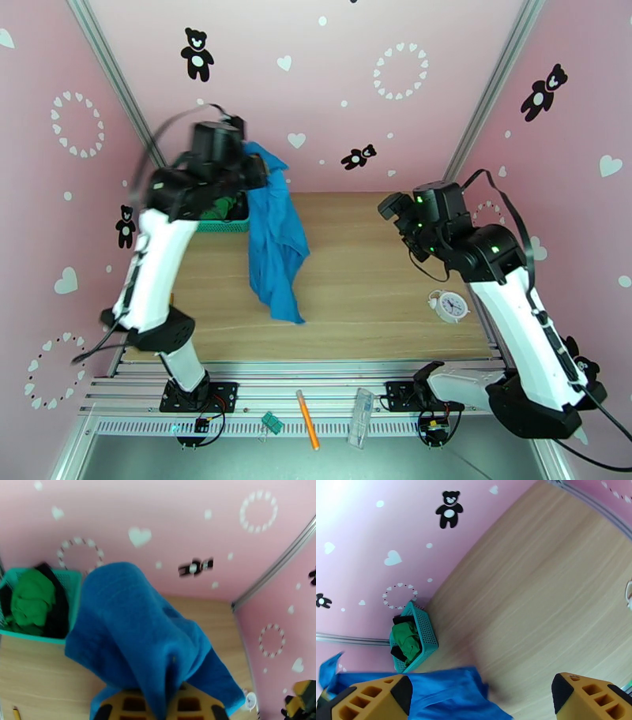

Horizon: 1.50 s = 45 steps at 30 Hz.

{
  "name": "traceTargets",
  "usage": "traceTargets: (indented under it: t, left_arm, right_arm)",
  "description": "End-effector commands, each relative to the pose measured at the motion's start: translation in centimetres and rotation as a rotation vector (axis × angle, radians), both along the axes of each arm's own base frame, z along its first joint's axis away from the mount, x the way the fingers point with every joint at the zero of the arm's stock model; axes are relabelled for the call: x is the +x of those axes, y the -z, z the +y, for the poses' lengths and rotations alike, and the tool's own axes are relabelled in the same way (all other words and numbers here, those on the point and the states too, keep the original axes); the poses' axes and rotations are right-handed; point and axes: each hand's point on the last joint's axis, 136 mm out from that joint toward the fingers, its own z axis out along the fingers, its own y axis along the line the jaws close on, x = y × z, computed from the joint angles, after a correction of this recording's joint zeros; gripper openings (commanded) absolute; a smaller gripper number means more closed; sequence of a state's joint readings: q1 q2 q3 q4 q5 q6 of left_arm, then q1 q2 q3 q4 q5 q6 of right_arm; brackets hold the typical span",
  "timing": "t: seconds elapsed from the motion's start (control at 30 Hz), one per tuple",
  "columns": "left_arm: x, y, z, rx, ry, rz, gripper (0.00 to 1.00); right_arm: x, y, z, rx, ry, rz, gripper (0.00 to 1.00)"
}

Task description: Fold and stack the mixed laundry pile

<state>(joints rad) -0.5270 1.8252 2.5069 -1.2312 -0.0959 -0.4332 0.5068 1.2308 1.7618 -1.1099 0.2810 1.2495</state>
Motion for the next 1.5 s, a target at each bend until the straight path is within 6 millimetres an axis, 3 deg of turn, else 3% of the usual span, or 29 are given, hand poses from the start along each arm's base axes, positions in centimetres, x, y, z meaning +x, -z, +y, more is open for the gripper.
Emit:
traceTargets:
  t: [0.0,0.13,0.23,0.33,0.47,0.8,1.0,1.07,1.2,1.3,1.47]
  left_arm:
    - [0.1,2.4,-2.8,-0.007,0.051,0.059,0.0]
    - [0.8,7.6,-5.8,0.037,0.073,0.154,0.0]
    - [0.5,9.6,-7.3,0.059,0.087,0.189,0.0]
    - [0.0,9.6,-8.0,0.058,0.103,0.189,0.0]
    - [-0.5,8.7,-7.3,0.063,0.082,0.177,0.0]
    - [-1.4,8.6,-6.2,0.058,0.056,0.169,0.0]
    - [-1.8,7.6,-6.1,0.046,0.076,0.156,0.0]
    - [-2.0,7.5,-6.0,0.046,0.079,0.153,0.0]
    - [-2.5,7.5,-5.9,0.032,0.088,0.154,0.0]
    - [-3.2,7.2,-5.7,0.007,0.097,0.149,0.0]
    - [-4.6,7.3,-4.7,0.021,0.109,0.151,0.0]
  right_arm:
    - [0.0,-0.4,0.6,-0.107,-0.106,-0.065,0.99]
    - [0.6,1.3,2.2,-0.32,-0.344,-0.214,0.99]
    - [0.3,3.3,4.0,-0.434,-0.529,-0.313,0.99]
    - [-0.4,5.9,6.9,-0.497,-0.779,-0.298,0.98]
    - [-1.4,9.0,11.7,-0.423,-1.071,-0.331,0.88]
    - [-0.1,9.9,17.9,-0.45,-1.237,-0.561,0.88]
    - [3.0,11.5,20.1,-0.483,-1.185,-0.513,0.83]
    - [3.8,11.3,20.5,-0.472,-1.159,-0.521,0.77]
    - [5.6,10.4,20.4,-0.475,-1.067,-0.524,0.52]
    - [6.6,9.7,19.4,-0.52,-0.995,-0.522,0.01]
    - [6.4,6.3,16.0,-0.672,-0.931,-0.573,0.0]
